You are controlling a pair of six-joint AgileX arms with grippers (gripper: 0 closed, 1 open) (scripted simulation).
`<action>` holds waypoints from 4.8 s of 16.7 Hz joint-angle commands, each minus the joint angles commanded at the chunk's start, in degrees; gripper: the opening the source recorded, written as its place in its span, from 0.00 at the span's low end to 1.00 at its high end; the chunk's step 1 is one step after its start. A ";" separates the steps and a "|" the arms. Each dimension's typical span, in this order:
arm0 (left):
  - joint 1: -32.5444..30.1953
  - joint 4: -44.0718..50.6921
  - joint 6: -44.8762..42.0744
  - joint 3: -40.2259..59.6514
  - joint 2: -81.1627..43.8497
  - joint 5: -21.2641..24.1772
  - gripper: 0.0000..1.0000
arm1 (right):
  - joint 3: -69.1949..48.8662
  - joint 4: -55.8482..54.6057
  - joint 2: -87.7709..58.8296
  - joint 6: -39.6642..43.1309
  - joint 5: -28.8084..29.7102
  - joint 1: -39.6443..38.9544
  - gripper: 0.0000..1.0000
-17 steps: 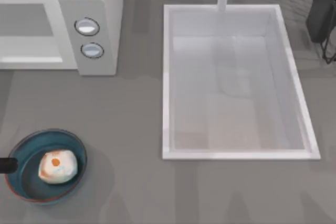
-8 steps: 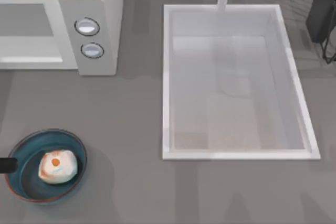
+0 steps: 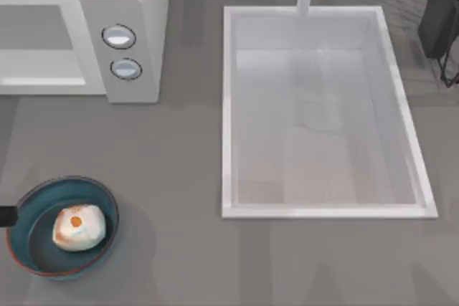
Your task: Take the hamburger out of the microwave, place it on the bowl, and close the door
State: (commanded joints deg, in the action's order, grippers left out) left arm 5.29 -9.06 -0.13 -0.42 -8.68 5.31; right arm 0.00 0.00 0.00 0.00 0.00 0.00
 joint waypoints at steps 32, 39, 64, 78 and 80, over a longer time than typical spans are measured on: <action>5.51 -10.83 -1.16 12.91 -24.38 5.27 0.00 | 0.00 0.00 0.00 0.00 0.00 0.00 1.00; 25.74 7.54 -20.45 33.18 -44.86 14.89 0.00 | 0.00 0.00 0.00 0.00 0.00 0.00 1.00; 54.20 39.79 -52.20 69.15 -93.31 32.90 0.00 | 0.00 0.00 0.00 0.00 0.00 0.00 1.00; 50.56 26.46 -48.44 55.37 -90.47 31.24 0.00 | 0.00 0.00 0.00 0.00 0.00 0.00 1.00; 47.96 23.97 -45.61 49.00 -85.93 29.93 0.00 | 0.00 0.00 0.00 0.00 0.00 0.00 1.00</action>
State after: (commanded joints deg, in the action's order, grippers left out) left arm 53.26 14.90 -45.74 48.58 -94.61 35.24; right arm 0.00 0.00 0.00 0.00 0.00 0.00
